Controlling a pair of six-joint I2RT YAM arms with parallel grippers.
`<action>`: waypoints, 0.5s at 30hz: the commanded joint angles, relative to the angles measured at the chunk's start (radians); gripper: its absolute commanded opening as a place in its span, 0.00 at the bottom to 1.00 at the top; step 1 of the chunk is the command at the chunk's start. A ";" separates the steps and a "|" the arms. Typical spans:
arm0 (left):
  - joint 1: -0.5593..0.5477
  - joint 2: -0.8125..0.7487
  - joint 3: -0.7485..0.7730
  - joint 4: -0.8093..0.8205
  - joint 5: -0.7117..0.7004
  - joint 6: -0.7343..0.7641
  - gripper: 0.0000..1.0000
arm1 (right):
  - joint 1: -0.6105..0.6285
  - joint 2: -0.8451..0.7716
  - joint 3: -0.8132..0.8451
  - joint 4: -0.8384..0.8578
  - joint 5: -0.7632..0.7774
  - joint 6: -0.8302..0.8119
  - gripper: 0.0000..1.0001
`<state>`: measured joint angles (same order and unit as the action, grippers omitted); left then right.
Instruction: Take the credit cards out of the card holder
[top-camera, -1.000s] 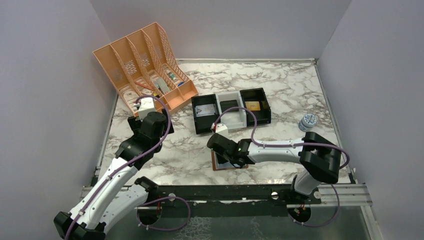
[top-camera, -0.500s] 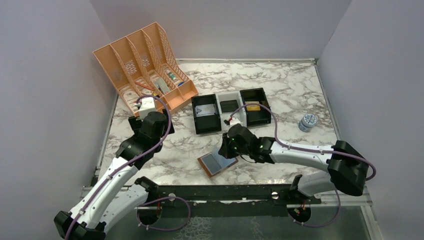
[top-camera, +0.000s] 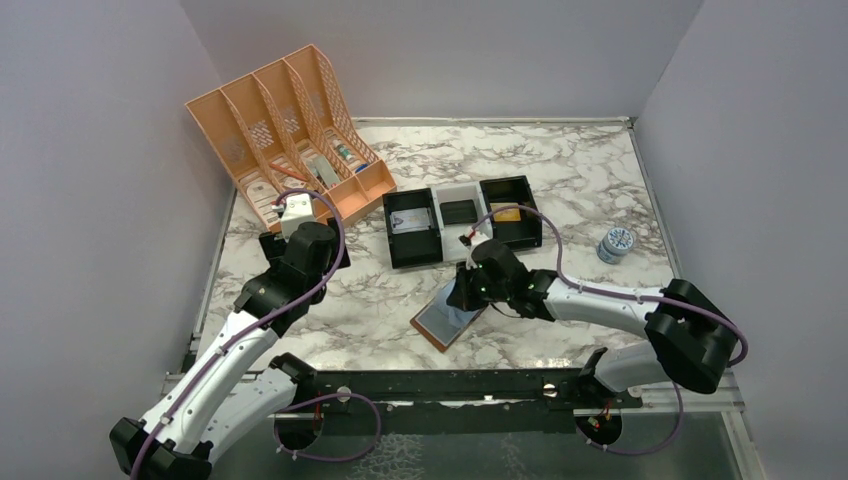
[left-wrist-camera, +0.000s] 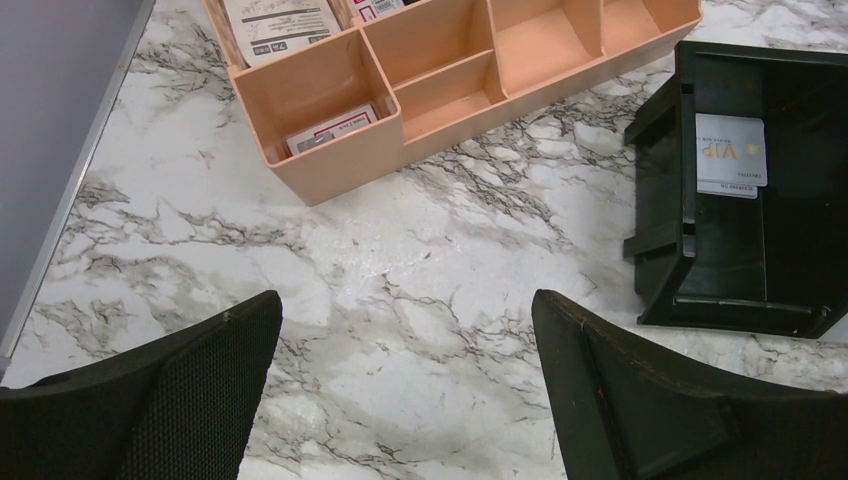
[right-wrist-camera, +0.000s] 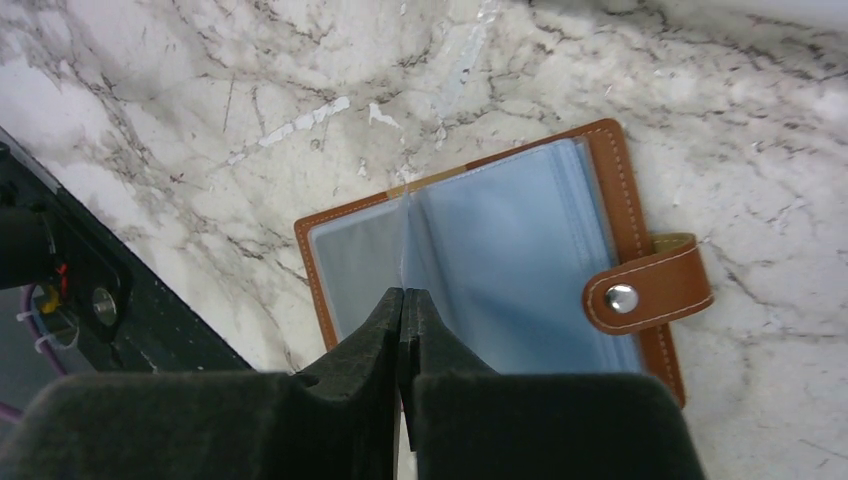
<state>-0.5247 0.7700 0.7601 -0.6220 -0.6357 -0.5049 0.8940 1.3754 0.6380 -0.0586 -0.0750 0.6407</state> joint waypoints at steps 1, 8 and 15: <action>0.006 0.003 -0.007 -0.008 0.018 0.011 0.99 | -0.041 0.006 0.012 0.008 -0.041 -0.120 0.03; 0.007 0.008 -0.007 -0.007 0.016 0.011 0.99 | -0.110 0.048 0.025 -0.007 -0.078 -0.256 0.07; 0.008 0.016 -0.007 -0.008 0.016 0.011 0.99 | -0.153 0.055 0.027 -0.035 -0.034 -0.304 0.18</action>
<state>-0.5243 0.7853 0.7601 -0.6224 -0.6357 -0.5022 0.7540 1.4361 0.6468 -0.0673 -0.1333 0.3935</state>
